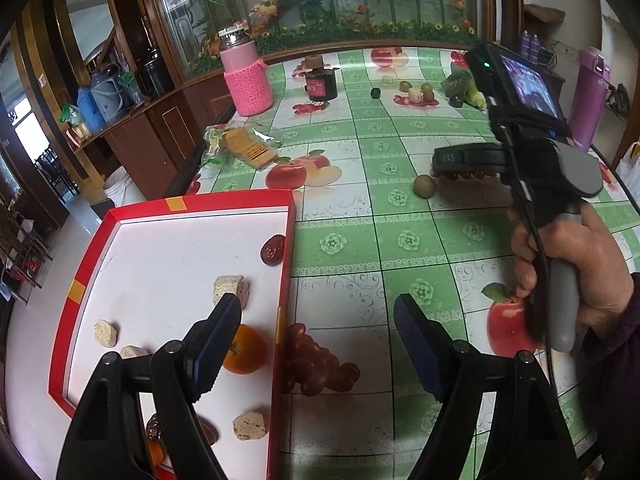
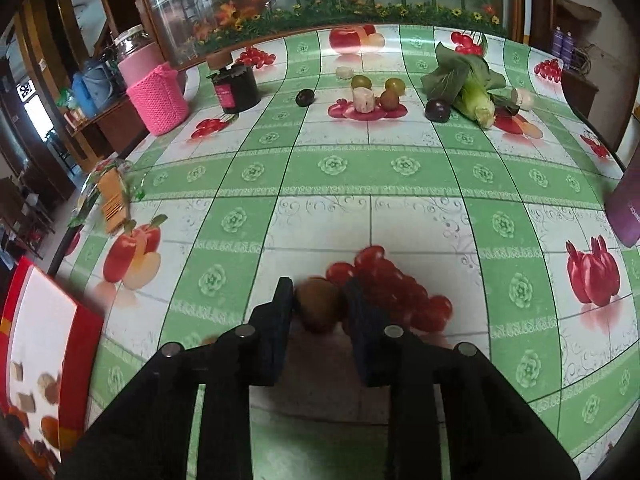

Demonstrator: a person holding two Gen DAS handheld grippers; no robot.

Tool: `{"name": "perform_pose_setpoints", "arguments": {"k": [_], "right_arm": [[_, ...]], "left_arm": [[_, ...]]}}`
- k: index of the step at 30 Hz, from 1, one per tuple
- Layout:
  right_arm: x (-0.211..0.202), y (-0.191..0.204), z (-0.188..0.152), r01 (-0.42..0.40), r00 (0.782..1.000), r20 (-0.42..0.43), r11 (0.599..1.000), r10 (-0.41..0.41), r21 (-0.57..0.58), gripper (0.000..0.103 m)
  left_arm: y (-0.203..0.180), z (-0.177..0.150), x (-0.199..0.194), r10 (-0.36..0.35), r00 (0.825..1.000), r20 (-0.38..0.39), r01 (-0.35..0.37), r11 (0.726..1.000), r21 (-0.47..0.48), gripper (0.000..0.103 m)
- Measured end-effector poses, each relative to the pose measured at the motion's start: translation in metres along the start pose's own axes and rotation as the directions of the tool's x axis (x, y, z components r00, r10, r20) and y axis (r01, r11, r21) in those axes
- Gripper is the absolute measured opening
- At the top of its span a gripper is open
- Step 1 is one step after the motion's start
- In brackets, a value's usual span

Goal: Organize fruits
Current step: 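Grasp a brown kiwi with the right tool, then grasp a second brown kiwi with the left tool while the right tool holds its kiwi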

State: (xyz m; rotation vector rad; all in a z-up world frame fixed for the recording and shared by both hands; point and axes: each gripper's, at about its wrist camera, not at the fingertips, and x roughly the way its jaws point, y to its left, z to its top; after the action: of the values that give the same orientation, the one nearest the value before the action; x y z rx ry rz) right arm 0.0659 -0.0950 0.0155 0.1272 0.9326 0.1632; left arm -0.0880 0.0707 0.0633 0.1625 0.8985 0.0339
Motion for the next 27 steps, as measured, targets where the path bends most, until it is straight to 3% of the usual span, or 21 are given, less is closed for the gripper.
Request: {"name": "perform_pose_setpoints", "arguments": {"k": [6, 9, 12, 15, 21, 27], "right_arm": [[-0.021, -0.052, -0.017, -0.067, 0.998, 0.023, 0.991, 0.064, 0.119, 0.029], [-0.036, -0.076, -0.02, -0.043, 0.998, 0.058, 0.986, 0.034, 0.16, 0.029], [-0.052, -0.095, -0.014, -0.071, 0.993, 0.111, 0.977, 0.049, 0.202, 0.029], [-0.059, -0.096, -0.01, -0.058, 0.989, 0.144, 0.981, 0.031, 0.188, 0.029], [-0.062, -0.1, -0.007, -0.099, 0.988, 0.137, 0.971, 0.071, 0.217, 0.029], [-0.063, -0.096, -0.006, -0.12, 0.986, 0.136, 0.969, 0.092, 0.217, 0.029]], "left_arm": [[-0.015, 0.021, 0.016, -0.003, 1.0, -0.006, 0.003, 1.0, -0.004, 0.079], [-0.03, 0.036, 0.033, -0.01, 1.0, -0.007, 0.01, 1.0, -0.01, 0.079], [-0.048, 0.049, 0.05, -0.019, 1.0, -0.012, 0.019, 1.0, -0.008, 0.079], [-0.067, 0.063, 0.068, -0.028, 0.999, -0.015, 0.028, 1.0, -0.002, 0.079], [-0.076, 0.074, 0.092, -0.031, 0.999, -0.032, 0.03, 0.998, -0.046, 0.077], [-0.077, 0.08, 0.113, -0.066, 0.996, -0.063, 0.061, 0.995, -0.082, 0.048]]}}
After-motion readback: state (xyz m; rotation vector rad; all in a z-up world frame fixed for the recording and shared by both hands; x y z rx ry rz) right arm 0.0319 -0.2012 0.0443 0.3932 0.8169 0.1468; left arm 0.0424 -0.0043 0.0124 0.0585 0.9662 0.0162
